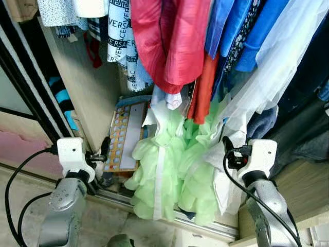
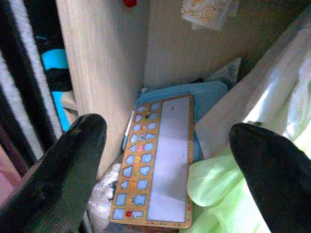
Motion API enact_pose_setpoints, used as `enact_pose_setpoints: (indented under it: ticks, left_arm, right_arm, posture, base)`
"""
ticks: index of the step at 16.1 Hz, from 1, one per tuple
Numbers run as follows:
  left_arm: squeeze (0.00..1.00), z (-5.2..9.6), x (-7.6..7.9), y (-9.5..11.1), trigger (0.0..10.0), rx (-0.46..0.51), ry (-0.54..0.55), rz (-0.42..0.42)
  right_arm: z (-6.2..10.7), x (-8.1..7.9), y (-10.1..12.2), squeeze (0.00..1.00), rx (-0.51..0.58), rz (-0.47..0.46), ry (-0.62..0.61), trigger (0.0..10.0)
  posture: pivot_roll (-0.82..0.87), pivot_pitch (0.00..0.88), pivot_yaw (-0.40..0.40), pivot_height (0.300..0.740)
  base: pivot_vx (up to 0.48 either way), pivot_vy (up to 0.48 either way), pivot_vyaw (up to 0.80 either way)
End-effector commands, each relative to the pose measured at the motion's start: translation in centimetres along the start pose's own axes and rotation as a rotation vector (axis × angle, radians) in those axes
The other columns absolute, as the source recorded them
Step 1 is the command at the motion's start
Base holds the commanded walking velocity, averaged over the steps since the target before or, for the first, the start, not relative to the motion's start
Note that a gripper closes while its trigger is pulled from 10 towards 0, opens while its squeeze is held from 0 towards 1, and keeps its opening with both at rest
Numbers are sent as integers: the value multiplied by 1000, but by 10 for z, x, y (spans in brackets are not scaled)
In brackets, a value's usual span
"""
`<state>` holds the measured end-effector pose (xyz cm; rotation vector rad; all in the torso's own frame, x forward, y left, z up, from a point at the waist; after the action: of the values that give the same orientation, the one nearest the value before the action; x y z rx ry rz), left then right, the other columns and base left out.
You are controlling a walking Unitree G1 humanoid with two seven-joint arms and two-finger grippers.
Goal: Clean up the room
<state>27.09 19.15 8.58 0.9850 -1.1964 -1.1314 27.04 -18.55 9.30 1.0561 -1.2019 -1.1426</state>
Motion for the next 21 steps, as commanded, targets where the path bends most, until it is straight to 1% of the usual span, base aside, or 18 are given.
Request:
enact_pose_setpoints:
  ticks: [1, 3, 6, 7, 9, 10, 11, 12, 15, 18, 19, 20, 21]
  left_arm:
    - [0, 1, 5, 2, 10000, 9, -12, -8]
    - [0, -2, 9, 4, 10000, 16, -22, -5]
    - [0, -2, 10, 5, 10000, 18, -31, -12]
    - [0, -1, 12, 3, 10000, 7, -41, -21]
    - [0, -1, 12, 2, 10000, 2, -42, -20]
    - [0, -3, 14, 2, 10000, 2, -45, -19]
    - [0, -4, 15, 3, 10000, 3, -46, -18]
    - [0, -5, 17, 4, 10000, 7, -50, -19]
    - [0, -6, 18, 5, 10000, 13, -49, -30]
    - [0, -6, 20, 3, 10000, 9, -43, -40]
    - [0, -6, 20, 2, 10000, 5, -40, -53]
    - [0, -7, 19, 4, 10000, 18, -17, -106]
    - [0, -8, 19, 8, 10000, 30, -13, -121]
  right_arm:
    - [-1, -4, 6, 0, 22, 25, 21, 10000]
    - [-4, -7, 12, 0, 40, 69, 40, 10000]
    - [-5, -10, 15, 0, 51, 72, 60, 10000]
    - [-8, -15, 18, 0, 66, 72, 94, 10000]
    - [-10, -20, 20, 0, 76, 72, 118, 10000]
    - [-12, -29, 26, 0, 101, 74, 167, 10000]
    - [-13, -31, 27, 0, 107, 74, 177, 10000]
    - [-16, -33, 29, 0, 107, 51, 185, 10000]
    - [-20, -31, 29, 0, 104, 40, 184, 10000]
    - [-21, -32, 28, 0, 103, 42, 192, 10000]
    - [-23, -32, 29, 0, 105, 43, 193, 10000]
    - [-25, -31, 29, 0, 106, 46, 187, 10000]
    - [-26, -29, 30, 0, 106, 43, 178, 10000]
  posture:
    - [56, 0, -47, 740]
    - [54, 0, -47, 740]
    - [50, 0, -45, 740]
    - [50, 0, -44, 740]
    - [50, 0, -44, 740]
    - [49, 0, -46, 740]
    - [49, 0, -46, 740]
    - [48, 0, -49, 740]
    - [53, 0, -56, 740]
    - [55, 0, -57, 740]
    - [55, 0, -54, 740]
    - [55, 0, -54, 740]
    - [57, 0, -54, 740]
  base:
    - [0, 0, 800]
    - [0, 0, 800]
    - [0, 0, 800]
    - [0, 0, 800]
    - [0, 0, 800]
    - [0, 0, 800]
    - [0, 0, 800]
    - [0, 0, 800]
    - [0, 0, 800]
    - [0, 0, 800]
    - [0, 0, 800]
    - [0, 0, 800]
    - [0, 0, 800]
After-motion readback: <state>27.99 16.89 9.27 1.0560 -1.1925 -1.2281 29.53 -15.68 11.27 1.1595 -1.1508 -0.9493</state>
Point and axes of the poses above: a point about 5 cm out from each wrist's last joint towards the gripper, its own z axis pointing back from the gripper into the wrist, its own y axis along the axis of the wrist's last joint, x = y × z, the point moved 3 cm from there along -z, pointing out of the wrist towards the gripper, and after that the axes turned 7 degrees about z, right-handed, at the moved point
